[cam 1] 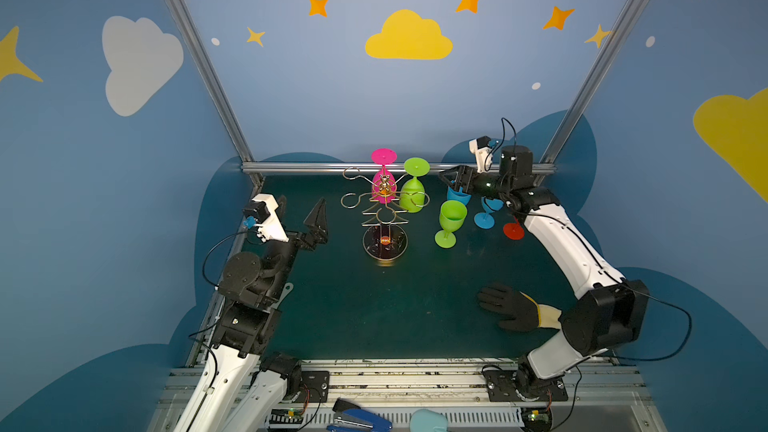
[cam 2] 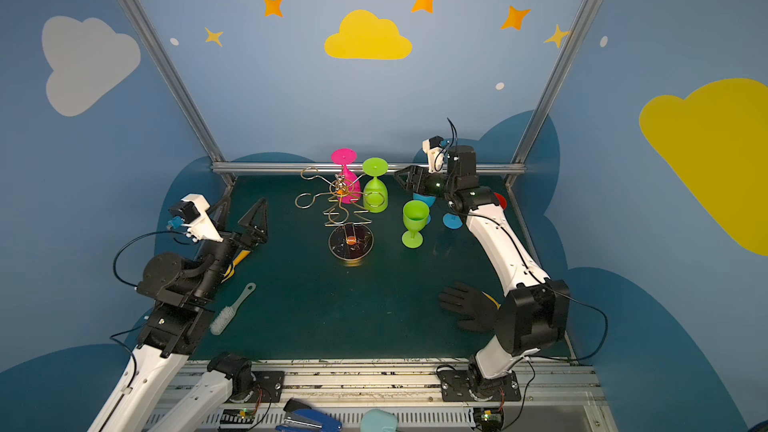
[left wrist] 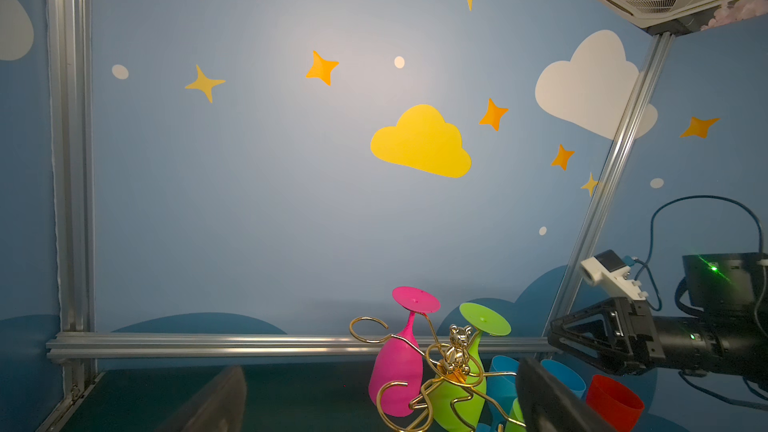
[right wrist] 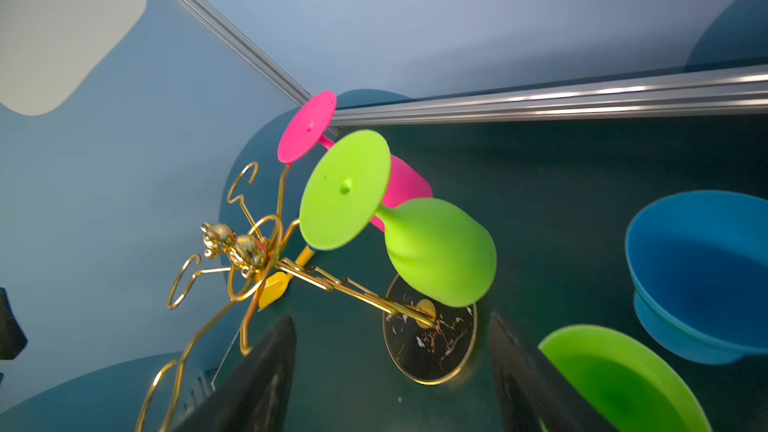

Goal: Take the wine glass off the wine glass rack
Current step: 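Reach the right gripper to the second lime green glass on the rack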

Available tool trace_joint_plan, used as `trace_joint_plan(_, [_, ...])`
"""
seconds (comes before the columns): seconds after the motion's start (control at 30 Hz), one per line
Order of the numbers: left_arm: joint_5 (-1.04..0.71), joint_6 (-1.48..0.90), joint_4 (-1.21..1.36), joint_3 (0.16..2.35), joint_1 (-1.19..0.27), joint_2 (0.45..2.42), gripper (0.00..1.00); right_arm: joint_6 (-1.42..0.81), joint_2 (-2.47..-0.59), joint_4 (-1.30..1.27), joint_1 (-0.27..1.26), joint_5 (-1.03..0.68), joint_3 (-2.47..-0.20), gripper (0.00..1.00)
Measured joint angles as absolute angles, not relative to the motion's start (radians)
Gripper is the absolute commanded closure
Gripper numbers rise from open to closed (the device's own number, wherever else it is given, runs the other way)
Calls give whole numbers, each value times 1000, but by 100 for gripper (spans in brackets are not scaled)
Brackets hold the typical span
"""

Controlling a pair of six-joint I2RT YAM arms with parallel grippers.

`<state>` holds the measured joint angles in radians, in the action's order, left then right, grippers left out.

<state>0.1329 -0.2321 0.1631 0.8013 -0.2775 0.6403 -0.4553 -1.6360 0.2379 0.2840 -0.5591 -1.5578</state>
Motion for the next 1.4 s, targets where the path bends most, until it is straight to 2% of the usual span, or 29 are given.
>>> trace_joint_plan(0.37, [136, -232, 157, 801, -277, 640, 1, -520, -1850, 204, 338, -616, -1757, 31])
trace_joint_plan(0.73, [139, -232, 157, 801, -277, 634, 1, -542, -1899, 210, 361, -612, -1802, 65])
trace_joint_plan(1.3, [139, -232, 157, 801, -277, 628, 1, -630, -1890, 111, 345, -657, -1801, 99])
trace_joint_plan(1.4, [139, -232, 157, 801, -277, 628, 1, -647, -1888, 104, 344, -673, -1801, 100])
